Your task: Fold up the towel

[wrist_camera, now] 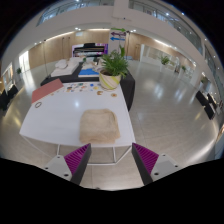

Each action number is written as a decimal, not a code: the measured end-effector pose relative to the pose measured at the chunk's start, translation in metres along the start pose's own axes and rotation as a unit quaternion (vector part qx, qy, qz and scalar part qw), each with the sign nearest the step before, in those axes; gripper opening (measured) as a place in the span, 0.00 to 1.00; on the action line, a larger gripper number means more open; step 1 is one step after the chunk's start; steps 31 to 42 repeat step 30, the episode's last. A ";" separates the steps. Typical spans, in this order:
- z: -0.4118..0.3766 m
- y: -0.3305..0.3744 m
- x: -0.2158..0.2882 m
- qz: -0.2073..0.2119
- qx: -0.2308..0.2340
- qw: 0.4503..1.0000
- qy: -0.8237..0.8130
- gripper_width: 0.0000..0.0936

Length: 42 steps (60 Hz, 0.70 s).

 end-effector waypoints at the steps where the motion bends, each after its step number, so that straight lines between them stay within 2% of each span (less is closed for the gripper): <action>1: 0.000 0.010 -0.003 0.001 0.003 1.000 0.002 0.91; 15: 0.003 0.089 -0.028 0.030 0.004 1.000 -0.009 0.91; 42: 0.005 0.084 -0.030 0.037 0.004 0.999 -0.002 0.91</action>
Point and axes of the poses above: the point between the fingertips, and its own axes, seen from behind it with the camera up: z to the right, x up, y backward, against the way the camera looks, the point moved 8 cm from there along y, backward, against the way the camera looks, and after that the axes turned 2 degrees about y, right-handed, at the moved point
